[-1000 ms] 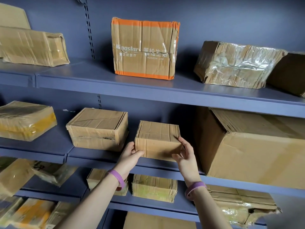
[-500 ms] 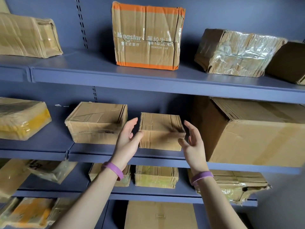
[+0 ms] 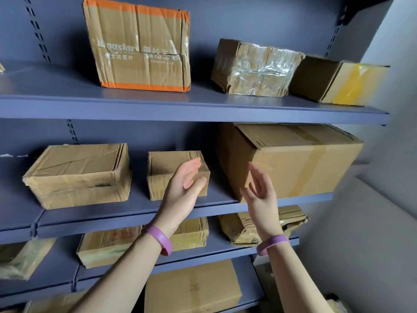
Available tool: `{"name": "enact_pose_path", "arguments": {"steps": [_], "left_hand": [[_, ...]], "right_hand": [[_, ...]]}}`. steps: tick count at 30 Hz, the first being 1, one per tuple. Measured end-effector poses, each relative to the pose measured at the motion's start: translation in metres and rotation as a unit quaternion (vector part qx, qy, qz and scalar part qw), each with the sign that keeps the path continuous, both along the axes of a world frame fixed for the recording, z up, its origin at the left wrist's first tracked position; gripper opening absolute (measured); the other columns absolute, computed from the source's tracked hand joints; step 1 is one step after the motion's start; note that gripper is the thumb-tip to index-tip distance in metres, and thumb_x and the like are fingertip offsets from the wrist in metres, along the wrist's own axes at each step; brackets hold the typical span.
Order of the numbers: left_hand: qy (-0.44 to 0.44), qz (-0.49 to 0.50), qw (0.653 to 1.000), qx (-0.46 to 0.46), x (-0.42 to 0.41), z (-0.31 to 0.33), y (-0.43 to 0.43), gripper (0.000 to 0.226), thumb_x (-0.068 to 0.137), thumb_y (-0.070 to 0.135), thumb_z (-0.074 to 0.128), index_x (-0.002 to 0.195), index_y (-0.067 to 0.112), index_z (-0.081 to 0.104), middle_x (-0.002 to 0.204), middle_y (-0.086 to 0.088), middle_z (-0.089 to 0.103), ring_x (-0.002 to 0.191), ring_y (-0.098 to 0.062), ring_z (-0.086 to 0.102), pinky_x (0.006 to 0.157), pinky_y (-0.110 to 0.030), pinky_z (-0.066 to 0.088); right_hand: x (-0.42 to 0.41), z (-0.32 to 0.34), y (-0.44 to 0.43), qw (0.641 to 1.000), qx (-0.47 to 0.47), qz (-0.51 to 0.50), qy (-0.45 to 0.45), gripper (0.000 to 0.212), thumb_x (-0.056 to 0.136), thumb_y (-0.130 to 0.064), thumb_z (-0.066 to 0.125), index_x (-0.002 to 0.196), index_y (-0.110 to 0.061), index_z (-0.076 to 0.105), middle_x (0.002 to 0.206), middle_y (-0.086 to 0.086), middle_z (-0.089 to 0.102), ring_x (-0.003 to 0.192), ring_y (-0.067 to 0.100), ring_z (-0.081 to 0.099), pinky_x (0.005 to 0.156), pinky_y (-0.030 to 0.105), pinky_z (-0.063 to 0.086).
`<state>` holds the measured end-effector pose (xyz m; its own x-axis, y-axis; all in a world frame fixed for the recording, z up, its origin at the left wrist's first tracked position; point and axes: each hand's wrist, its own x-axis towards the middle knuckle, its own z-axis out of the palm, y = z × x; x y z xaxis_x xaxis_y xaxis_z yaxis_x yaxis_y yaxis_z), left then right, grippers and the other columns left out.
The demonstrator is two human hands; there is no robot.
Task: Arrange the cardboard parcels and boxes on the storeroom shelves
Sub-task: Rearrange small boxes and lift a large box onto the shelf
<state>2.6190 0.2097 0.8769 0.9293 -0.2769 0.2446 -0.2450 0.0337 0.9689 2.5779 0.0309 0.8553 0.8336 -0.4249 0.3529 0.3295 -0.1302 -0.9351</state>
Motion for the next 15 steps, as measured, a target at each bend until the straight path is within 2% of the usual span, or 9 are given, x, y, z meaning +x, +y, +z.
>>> {"name": "enact_pose_path", "arguments": {"steps": [4,7,9,11,15], "left_hand": [[-0.008,-0.027,0.999,0.017,-0.006,0.009,-0.037,0.046,0.100,0.008,0.055,0.144,0.022,0.048,0.147,0.007,0.051,0.136,-0.004,0.046,0.112,-0.018,0.036],[-0.022,-0.021,0.999,0.031,-0.007,0.017,-0.069,0.048,0.100,0.010,0.056,0.145,0.023,0.046,0.148,0.006,0.049,0.138,-0.009,0.043,0.106,-0.015,0.035],[-0.029,-0.010,0.999,0.032,-0.007,0.022,-0.093,0.049,0.100,0.012,0.057,0.146,0.026,0.045,0.149,0.008,0.047,0.139,-0.009,0.041,0.104,-0.015,0.033],[-0.027,0.011,0.999,0.026,-0.005,0.024,-0.117,0.053,0.099,0.013,0.059,0.148,0.027,0.042,0.151,0.007,0.044,0.141,-0.010,0.038,0.106,-0.020,0.031],[-0.001,0.057,0.998,0.007,-0.002,0.024,-0.158,0.064,0.097,0.019,0.063,0.152,0.031,0.032,0.157,0.004,0.036,0.143,-0.013,0.034,0.106,-0.026,0.029]], "right_hand": [[-0.013,0.004,-0.040,1.000,-0.002,-0.019,0.004,0.060,0.089,0.016,0.050,0.124,-0.031,0.057,0.135,-0.022,0.056,0.131,-0.010,0.044,0.119,0.032,0.030],[-0.018,0.008,-0.077,1.000,-0.005,-0.027,0.001,0.060,0.089,0.015,0.050,0.127,-0.030,0.056,0.137,-0.020,0.054,0.132,-0.008,0.044,0.120,0.035,0.030],[-0.020,0.012,-0.106,1.000,-0.015,-0.026,0.000,0.061,0.089,0.015,0.050,0.125,-0.034,0.055,0.136,-0.022,0.053,0.134,-0.004,0.043,0.120,0.035,0.030],[-0.021,0.018,-0.137,0.999,-0.019,-0.027,-0.005,0.062,0.090,0.015,0.050,0.123,-0.038,0.054,0.134,-0.024,0.053,0.136,0.001,0.043,0.120,0.034,0.030],[-0.025,0.024,-0.206,0.999,-0.010,-0.047,-0.009,0.058,0.089,0.015,0.050,0.122,-0.033,0.054,0.130,-0.021,0.054,0.134,0.003,0.045,0.119,0.037,0.032]]}}
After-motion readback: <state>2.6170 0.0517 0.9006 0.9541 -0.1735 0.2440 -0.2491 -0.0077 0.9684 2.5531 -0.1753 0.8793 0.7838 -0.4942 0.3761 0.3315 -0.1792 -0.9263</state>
